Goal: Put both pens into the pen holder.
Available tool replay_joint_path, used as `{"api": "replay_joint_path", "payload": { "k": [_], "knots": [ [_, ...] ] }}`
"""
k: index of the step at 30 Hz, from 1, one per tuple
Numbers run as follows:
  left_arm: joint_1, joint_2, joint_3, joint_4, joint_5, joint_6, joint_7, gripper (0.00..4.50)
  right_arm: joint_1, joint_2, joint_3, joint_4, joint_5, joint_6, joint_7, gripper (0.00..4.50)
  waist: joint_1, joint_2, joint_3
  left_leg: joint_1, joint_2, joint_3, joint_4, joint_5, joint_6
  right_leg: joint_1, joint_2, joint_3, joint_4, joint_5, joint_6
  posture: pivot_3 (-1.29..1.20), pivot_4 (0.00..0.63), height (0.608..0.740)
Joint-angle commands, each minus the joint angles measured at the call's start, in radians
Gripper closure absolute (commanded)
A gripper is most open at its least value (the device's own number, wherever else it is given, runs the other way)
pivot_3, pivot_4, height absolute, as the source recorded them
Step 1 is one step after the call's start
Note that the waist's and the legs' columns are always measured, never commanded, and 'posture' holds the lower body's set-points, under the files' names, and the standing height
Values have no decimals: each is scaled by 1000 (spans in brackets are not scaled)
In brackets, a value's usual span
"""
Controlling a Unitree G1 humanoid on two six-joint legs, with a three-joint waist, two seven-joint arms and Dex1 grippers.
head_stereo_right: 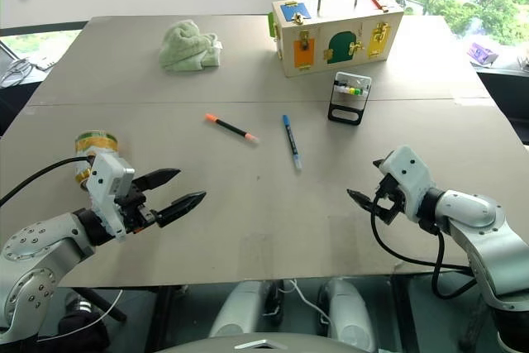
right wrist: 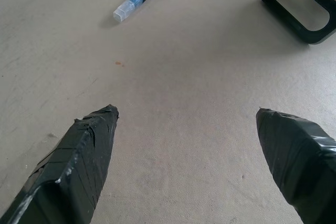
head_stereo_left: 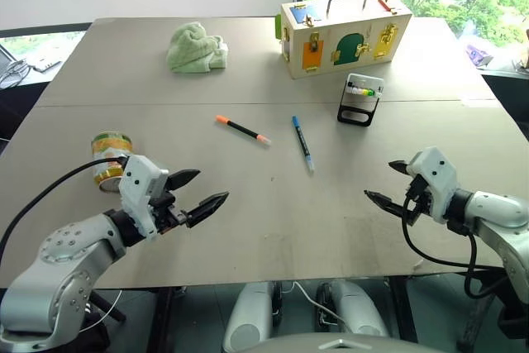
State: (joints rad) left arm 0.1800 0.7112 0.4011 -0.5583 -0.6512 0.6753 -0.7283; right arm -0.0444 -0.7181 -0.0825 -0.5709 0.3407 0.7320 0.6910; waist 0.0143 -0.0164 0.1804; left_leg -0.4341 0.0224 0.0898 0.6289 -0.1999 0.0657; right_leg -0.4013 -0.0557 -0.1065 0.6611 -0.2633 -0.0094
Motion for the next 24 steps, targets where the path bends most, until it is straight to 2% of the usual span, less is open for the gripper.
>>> {"api": "replay_joint_path", "payload": {
  "k": [1,4,7,12,13,15,19,24],
  "knots": [
    [4,19,34,-39,-23,-9,-10,20,-64,23,-15,-25,52,75,-24,0,0,0,0,0,0,0,0,0,0,0,0,0,0,0,0,0,150,740],
    [-6,39,16,-50,-27,-2,-20,20,-346,135,72,20,111,372,-126,0,-28,1,2,0,1,1,0,0,0,0,1,1,1,1,1,0,150,740],
    [-14,55,19,-59,-31,-15,-35,20,-574,256,119,165,98,596,-213,0,-27,2,2,1,1,1,0,0,0,-2,0,0,2,1,0,0,150,740],
    [-25,82,50,-71,-69,-16,-71,20,-881,427,168,462,47,828,-313,0,-23,1,1,-6,0,1,0,3,-3,-6,0,-2,2,4,-5,0,150,740],
    [-15,93,53,-74,-63,-24,-87,20,-939,438,210,520,34,843,-319,0,-22,1,1,-8,0,1,0,5,1,-7,0,-2,2,4,-5,0,150,740],
    [3,112,60,-83,-56,-40,-115,20,-1070,519,214,720,-10,834,-363,0,-29,2,1,-16,0,1,2,5,2,-14,0,-3,3,5,-5,0,150,740],
    [5,127,75,-85,-74,-61,-153,20,-1262,629,199,1075,-57,735,-382,0,-40,2,1,-15,0,3,2,5,2,-13,1,-3,3,5,-5,0,150,740],
    [25,125,92,-85,-82,-72,-168,20,-1427,728,179,1508,-121,454,-386,0,-42,1,1,-15,0,2,3,5,2,-12,1,-3,3,5,-4,0,150,740]
  ]
}}
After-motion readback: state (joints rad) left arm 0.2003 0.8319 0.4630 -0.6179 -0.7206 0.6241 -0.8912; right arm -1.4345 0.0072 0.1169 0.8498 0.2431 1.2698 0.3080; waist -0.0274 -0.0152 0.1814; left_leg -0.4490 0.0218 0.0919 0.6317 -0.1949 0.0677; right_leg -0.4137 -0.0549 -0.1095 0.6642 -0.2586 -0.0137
